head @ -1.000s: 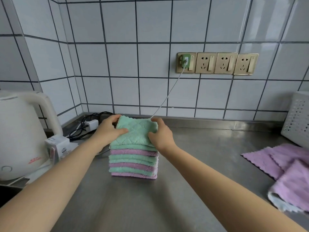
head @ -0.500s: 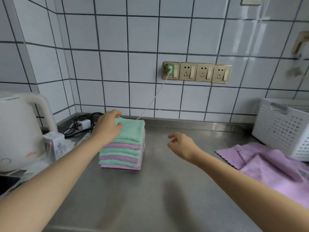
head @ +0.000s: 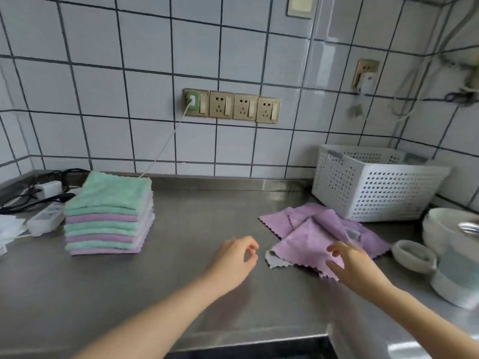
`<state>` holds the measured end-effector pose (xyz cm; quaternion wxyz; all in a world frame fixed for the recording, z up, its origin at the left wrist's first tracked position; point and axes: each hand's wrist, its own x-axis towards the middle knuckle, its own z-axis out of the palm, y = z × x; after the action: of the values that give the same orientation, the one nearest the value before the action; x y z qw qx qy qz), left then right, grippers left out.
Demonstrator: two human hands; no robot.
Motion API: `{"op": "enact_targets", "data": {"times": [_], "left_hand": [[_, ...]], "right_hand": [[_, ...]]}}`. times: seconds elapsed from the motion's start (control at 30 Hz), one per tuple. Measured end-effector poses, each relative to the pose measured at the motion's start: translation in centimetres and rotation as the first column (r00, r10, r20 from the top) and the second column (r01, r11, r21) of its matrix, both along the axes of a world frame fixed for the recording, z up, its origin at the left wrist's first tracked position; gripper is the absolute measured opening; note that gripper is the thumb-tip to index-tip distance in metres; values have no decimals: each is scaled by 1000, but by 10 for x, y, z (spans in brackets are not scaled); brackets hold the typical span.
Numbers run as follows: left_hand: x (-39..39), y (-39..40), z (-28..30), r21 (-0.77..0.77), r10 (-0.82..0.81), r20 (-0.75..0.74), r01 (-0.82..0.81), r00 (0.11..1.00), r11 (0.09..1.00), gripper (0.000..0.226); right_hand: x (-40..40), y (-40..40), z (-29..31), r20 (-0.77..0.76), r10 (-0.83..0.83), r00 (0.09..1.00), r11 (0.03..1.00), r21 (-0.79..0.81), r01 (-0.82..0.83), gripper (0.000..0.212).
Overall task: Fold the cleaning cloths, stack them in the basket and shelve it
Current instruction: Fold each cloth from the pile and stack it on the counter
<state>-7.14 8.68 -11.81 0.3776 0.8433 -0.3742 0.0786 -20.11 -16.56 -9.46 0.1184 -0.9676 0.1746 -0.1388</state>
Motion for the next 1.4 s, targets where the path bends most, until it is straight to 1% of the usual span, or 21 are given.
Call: {"op": "enact_targets", "data": {"times": [0.13, 0.23, 0.27, 0.3, 0.37, 0.47, 0.5, 0.57, 0.63, 0.7, 0.77, 0.83, 0.9, 0.97, 1.03, 1.1, 1.17, 1.23, 1.3, 1.33, 1.4], "left_hand": [[-17, -45, -4, 85, -76, 8, 75, 997, 994, 16], [-18, -71, -11, 94, -135, -26, 137, 991, 986, 17], [-18, -79, -12, 107, -147, -23, 149, 989, 983, 20], [-17, -85, -13, 136, -151, -11, 151, 988, 979, 23], [-16, -96, -14, 241, -139, 17, 131, 990, 962, 35], [-16, -107, -14, 405, -75, 160, 4, 984, 914, 48], [-18, -111, -14, 438, -62, 200, -33, 978, 898, 51], [-20, -119, -13, 467, -31, 232, -84, 972, 880, 55], [-20, -127, -12, 465, 35, 235, -144, 971, 874, 52], [-15, -131, -11, 436, 117, 207, -199, 971, 878, 47], [-6, -132, -9, 400, 165, 164, -219, 972, 890, 45], [4, -126, -4, 310, 211, 101, -232, 972, 922, 34], [14, -114, 5, 174, 269, 62, -276, 961, 945, 24], [22, -93, 23, 60, 303, 85, -308, 949, 949, 17], [31, -69, 46, -95, 280, 16, -277, 960, 956, 19], [36, -40, 74, -309, 198, -60, -207, 978, 928, 14], [33, -11, 103, -445, 156, -53, -163, 986, 880, 11], [26, 20, 129, -529, 101, -95, -136, 990, 838, 13], [18, 50, 151, -617, 34, -185, -144, 982, 774, 5], [14, 64, 161, -668, -11, -239, -156, 971, 727, 5], [1, 89, 179, -756, -136, -318, -164, 938, 634, 18]], "right_hand": [[-21, -21, -18, -73, 70, 995, 995, -60, -74, 44], [-21, -25, -36, -92, 145, 985, 936, -311, -167, 29], [-18, -29, -41, -149, 180, 972, 889, -399, -226, 27], [-16, -33, -43, -200, 179, 963, 864, -438, -251, 30], [-12, -43, -45, -183, 151, 971, 865, -452, -219, 36], [-12, -42, -36, -150, 115, 982, 894, -415, -168, 54], [-10, -41, -32, -126, 103, 987, 906, -398, -146, 53], [-6, -37, -16, -89, 64, 994, 932, -352, -92, 35], [-1, -37, 3, 37, 19, 999, 916, -400, -3, 26], [3, -31, 22, 201, 92, 975, 906, -422, 2, 27], [8, -20, 39, 268, 239, 933, 840, -539, -60, 29], [13, -4, 59, 274, 336, 901, 769, -632, -94, 28], [19, 7, 82, 363, 376, 853, 768, -637, -67, 20], [21, 15, 105, 501, 357, 788, 830, -557, -22, 17], [19, 19, 122, 622, 293, 726, 910, -414, -12, 17], [14, 25, 136, 706, 225, 671, 969, -236, -76, 19], [8, 31, 148, 770, 127, 626, 987, -38, -153, 19], [5, 38, 158, 801, 12, 598, 966, 145, -214, 12], [3, 44, 166, 794, -60, 605, 915, 285, -284, 6], [2, 48, 169, 786, -76, 614, 878, 344, -332, 11], [2, 58, 173, 772, -103, 627, 781, 453, -430, 22]]}}
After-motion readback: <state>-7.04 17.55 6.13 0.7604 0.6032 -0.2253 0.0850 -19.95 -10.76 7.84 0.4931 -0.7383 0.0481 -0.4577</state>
